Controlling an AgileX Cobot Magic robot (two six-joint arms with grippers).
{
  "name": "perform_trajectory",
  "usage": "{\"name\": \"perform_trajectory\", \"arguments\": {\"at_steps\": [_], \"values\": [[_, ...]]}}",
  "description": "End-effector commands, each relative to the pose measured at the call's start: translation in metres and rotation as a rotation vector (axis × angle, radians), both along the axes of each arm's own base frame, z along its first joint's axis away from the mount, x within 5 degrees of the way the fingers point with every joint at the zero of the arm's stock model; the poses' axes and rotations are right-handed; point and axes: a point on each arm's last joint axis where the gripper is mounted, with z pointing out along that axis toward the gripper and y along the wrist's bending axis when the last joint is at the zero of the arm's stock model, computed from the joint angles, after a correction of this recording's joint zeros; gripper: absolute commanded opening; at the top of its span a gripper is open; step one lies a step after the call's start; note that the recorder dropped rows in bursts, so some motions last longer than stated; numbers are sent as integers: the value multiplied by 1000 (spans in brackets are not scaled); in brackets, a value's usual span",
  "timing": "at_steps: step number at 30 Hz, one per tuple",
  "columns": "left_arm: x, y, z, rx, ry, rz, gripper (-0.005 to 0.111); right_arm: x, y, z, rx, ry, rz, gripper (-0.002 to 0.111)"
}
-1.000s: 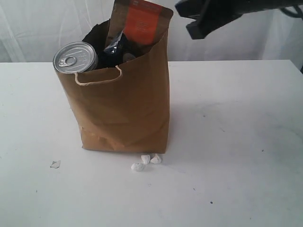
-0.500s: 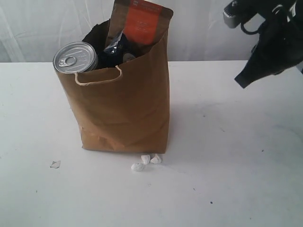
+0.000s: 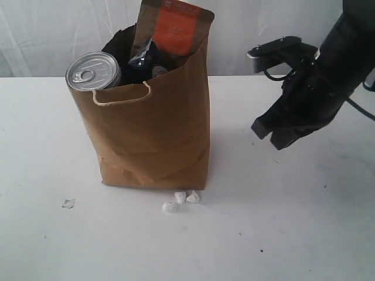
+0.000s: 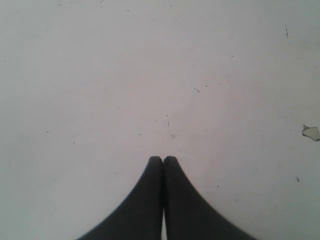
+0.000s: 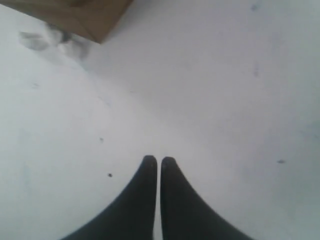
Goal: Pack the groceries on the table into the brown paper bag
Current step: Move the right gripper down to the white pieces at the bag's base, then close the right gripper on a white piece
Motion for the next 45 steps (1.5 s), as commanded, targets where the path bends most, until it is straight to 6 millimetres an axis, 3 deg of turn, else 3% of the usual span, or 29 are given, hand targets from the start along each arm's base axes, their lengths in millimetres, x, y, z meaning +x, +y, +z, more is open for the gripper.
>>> {"name": "perform_trajectory", "arguments": {"at_steps": [1,5,10,16,23,31,36,45], "values": [[-2,1,-6,-8,46,16,0,0,19,-18,158,81,69,3],[-2,1,-6,-8,46,16,0,-2,44,-34,240,74,244,3],[-2,1,-6,-8,46,16,0,-10,65,-57,189,-9,416,3],[-2,1,-6,-8,46,16,0,-1,70,-90,122,-113,376,3],[-2,1,-6,-8,46,16,0,1,81,-104,123,-119,373,5],[-2,1,-6,-8,46,16,0,5,83,-137,82,-55,417,25],[-2,1,-6,-8,46,16,0,8,86,-140,101,-54,391,38],[-2,1,-6,-8,46,16,0,11,98,-152,136,-95,381,38]]}}
